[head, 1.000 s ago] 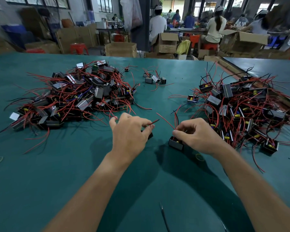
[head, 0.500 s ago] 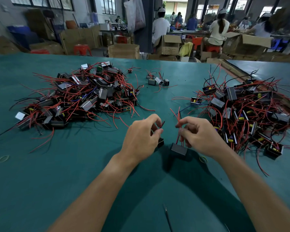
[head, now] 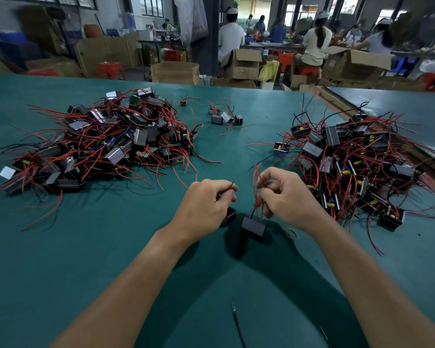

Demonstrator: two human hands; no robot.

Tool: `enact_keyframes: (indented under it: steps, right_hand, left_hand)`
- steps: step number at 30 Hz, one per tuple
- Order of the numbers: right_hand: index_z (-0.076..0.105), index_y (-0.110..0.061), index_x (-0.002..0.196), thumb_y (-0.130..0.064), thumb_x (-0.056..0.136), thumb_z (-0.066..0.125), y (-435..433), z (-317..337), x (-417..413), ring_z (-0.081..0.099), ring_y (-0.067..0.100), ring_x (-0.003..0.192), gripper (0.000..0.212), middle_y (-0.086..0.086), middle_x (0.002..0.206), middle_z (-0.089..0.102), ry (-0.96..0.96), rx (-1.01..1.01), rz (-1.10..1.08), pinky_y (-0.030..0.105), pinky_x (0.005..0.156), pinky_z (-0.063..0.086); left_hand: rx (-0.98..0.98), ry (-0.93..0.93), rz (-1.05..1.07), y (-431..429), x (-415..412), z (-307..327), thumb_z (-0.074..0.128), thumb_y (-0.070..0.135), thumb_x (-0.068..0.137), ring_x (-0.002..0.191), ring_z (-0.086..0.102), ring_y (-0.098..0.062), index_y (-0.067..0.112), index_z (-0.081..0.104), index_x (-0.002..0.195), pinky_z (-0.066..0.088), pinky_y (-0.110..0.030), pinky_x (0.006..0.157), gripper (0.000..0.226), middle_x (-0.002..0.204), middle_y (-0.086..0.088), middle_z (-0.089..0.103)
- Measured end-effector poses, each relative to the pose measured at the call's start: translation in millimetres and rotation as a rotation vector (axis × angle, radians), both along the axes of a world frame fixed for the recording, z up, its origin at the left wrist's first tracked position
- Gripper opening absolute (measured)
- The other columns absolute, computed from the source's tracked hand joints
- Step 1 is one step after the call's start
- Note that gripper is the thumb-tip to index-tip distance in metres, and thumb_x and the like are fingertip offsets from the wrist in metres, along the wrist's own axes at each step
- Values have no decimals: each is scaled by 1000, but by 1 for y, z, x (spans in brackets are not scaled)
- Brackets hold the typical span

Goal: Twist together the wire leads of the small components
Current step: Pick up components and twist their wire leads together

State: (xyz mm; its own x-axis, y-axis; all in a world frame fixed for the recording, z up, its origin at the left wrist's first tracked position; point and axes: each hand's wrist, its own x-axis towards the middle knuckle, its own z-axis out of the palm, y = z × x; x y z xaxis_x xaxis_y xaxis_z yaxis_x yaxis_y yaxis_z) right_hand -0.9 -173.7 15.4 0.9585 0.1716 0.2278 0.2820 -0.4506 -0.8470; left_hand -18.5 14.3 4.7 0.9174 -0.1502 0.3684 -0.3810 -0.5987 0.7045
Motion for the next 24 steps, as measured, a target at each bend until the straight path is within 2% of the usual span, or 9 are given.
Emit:
enact_keyframes:
  steps: [1, 3, 5, 6, 8, 11, 14, 18, 24]
  right_hand:
    - [55, -17, 78, 6, 83, 46, 1, 0, -1, 55, 21, 44, 25, 12, 57, 66, 12, -16, 10, 40, 52, 51]
    - [56, -19, 77, 5, 82, 45, 3, -1, -2, 53, 19, 43, 27, 7, 54, 64, 33, -54, 32, 34, 51, 47]
    - [59, -17, 77, 3, 84, 48, 7, -2, -4, 47, 20, 45, 24, 14, 54, 62, 42, -85, 51, 32, 51, 42]
    - [59, -17, 77, 0, 87, 51, 9, -2, -5, 45, 19, 44, 22, 13, 52, 61, 44, -95, 57, 29, 50, 39]
    - [58, -18, 76, -10, 95, 56, 11, -3, -7, 39, 10, 37, 20, 3, 45, 58, 49, -115, 67, 21, 44, 33]
    - [61, -14, 84, -14, 98, 56, 11, -3, -7, 36, 4, 30, 14, -2, 42, 55, 60, -115, 69, 13, 38, 27]
    - [62, -16, 92, -17, 98, 55, 9, -3, -6, 37, 4, 31, 9, -1, 41, 56, 59, -121, 66, 16, 38, 30]
    - [60, -22, 102, -23, 100, 53, 8, -4, -5, 39, 5, 31, 8, 1, 42, 59, 53, -128, 78, 17, 37, 32]
    - [57, -38, 110, -23, 102, 46, 8, -2, -4, 45, 16, 37, 20, 6, 49, 62, 2, -9, 41, 26, 42, 40]
  left_hand:
    - [-33, 14, -6, 0, 0, 0, 54, 13, 96, 54, 57, 1, 14, 73, 99, 50, -20, 62, 19, 81, 9, 73]
    - [-79, 38, -16, 0, 1, 1, 53, 14, 97, 54, 59, -8, 16, 70, 99, 55, -27, 62, 17, 74, 10, 72]
    - [-96, 47, -25, 0, 1, 1, 53, 13, 97, 55, 61, -18, 17, 66, 102, 57, -35, 61, 15, 69, 9, 71]
    - [-95, 49, -30, 0, 0, 1, 53, 12, 97, 54, 61, -18, 18, 65, 104, 57, -36, 61, 15, 68, 8, 71]
    - [-83, 60, -41, 1, -1, 0, 55, 13, 96, 53, 60, -13, 22, 61, 111, 57, -36, 60, 18, 68, 6, 73]
    - [-71, 77, -53, 0, -1, 0, 55, 14, 96, 54, 60, -17, 31, 50, 114, 54, -32, 56, 26, 70, 12, 73]
    - [-64, 66, -44, 1, -1, 0, 55, 14, 95, 58, 62, -18, 34, 42, 105, 55, -33, 61, 25, 72, 14, 73]
    - [-66, 53, -36, 2, -1, 0, 56, 14, 95, 58, 62, -19, 33, 44, 94, 55, -38, 59, 23, 73, 12, 72]
    - [-52, 14, -44, 1, 0, 0, 58, 13, 93, 54, 59, -5, 31, 54, 97, 52, -25, 58, 19, 72, 8, 71]
